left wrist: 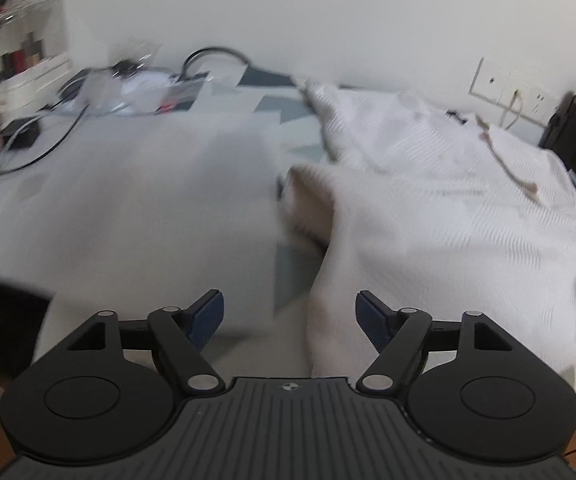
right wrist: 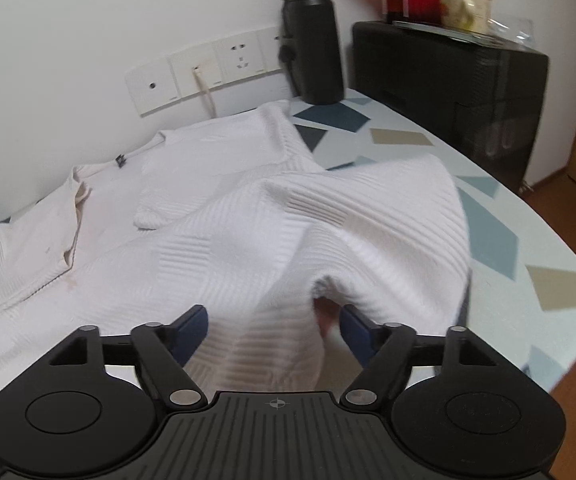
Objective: Fold clothes
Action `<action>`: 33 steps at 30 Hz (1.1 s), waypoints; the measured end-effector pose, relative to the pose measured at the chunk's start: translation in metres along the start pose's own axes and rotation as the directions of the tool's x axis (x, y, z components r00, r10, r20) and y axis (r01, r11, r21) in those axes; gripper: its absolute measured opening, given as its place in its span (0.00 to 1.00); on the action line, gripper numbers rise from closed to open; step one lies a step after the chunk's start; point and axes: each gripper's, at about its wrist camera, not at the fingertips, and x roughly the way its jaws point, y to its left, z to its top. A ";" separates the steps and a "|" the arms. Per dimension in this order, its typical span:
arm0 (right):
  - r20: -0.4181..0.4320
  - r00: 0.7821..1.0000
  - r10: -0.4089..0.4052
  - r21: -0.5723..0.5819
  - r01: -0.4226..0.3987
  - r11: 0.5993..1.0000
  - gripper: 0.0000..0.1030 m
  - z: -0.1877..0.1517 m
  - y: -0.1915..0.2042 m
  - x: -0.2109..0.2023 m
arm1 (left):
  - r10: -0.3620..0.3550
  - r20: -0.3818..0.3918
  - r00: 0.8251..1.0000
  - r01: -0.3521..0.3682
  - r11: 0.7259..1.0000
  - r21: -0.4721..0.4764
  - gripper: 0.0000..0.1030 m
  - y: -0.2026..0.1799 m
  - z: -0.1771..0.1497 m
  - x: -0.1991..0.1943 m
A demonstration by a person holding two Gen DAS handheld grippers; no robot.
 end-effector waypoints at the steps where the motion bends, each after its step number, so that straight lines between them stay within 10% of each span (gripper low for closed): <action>1: -0.003 1.000 0.011 0.019 -0.011 1.000 0.71 -0.002 -0.005 -0.003 | -0.007 0.001 1.000 0.007 1.000 -0.007 0.86 -0.002 -0.004 -0.007; 15: -0.051 0.997 -0.063 0.120 0.069 0.990 0.72 -0.035 -0.063 -0.050 | -0.005 0.112 0.994 -0.015 0.984 0.177 0.93 -0.082 -0.043 0.019; 33: -0.036 0.993 0.111 0.085 -0.107 0.991 0.76 0.020 -0.078 -0.029 | 0.085 0.091 0.992 -0.094 0.991 0.093 1.00 -0.122 -0.034 0.075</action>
